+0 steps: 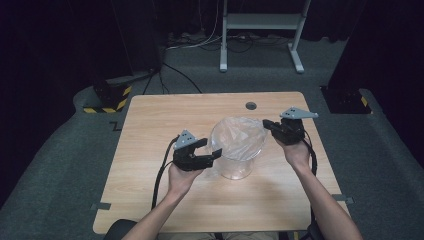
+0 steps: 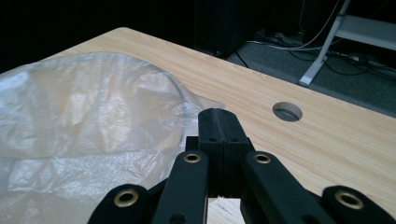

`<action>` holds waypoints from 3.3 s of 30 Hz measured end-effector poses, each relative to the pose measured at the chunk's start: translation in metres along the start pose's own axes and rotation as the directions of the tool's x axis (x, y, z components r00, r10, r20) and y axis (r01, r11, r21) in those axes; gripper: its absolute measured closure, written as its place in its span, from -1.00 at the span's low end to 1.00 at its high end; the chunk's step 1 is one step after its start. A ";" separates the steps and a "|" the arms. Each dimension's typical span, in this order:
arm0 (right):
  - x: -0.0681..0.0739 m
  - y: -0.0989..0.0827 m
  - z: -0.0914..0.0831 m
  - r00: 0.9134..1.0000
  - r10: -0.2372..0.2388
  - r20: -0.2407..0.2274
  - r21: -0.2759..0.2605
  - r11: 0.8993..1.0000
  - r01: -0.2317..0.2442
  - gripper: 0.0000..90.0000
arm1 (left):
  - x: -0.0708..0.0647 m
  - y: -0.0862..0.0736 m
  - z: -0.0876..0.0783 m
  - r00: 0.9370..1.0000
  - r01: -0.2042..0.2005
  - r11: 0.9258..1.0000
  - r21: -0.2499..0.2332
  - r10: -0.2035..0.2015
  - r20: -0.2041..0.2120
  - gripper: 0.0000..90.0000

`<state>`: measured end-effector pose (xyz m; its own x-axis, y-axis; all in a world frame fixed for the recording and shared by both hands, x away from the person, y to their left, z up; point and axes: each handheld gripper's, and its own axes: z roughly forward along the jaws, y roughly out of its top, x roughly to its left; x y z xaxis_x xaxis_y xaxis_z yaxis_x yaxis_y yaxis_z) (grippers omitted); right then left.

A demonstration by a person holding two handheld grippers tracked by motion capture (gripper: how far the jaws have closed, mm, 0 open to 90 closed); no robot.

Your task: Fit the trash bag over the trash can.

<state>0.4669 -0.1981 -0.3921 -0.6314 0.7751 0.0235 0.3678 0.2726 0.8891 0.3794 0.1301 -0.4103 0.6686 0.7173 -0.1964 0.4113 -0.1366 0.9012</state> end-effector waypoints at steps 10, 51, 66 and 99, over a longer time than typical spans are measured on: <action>-0.003 -0.011 0.011 1.000 0.018 -0.016 0.078 0.997 -0.017 0.73 | -0.002 -0.003 -0.003 1.000 -0.020 1.000 0.011 0.020 0.010 -0.32; 0.049 -0.017 -0.044 0.982 -0.092 -0.165 0.038 0.994 0.099 0.13 | 0.014 0.018 0.023 0.996 0.068 0.997 -0.046 -0.071 -0.048 -0.46; 0.037 -0.025 -0.060 0.985 -0.062 -0.163 0.005 0.998 0.064 0.10 | 0.009 0.016 0.024 0.999 0.031 0.998 -0.046 -0.033 -0.032 -0.45; -0.012 0.005 0.019 0.981 0.069 -0.183 0.009 0.998 -0.069 0.93 | 0.002 -0.027 0.022 0.996 -0.093 0.972 0.217 0.093 0.009 0.70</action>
<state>0.4888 -0.1952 -0.3968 -0.7184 0.6750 0.1682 0.4164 0.2235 0.8813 0.3832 0.1202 -0.4436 0.7091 0.6956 -0.1151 0.4723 -0.3474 0.8101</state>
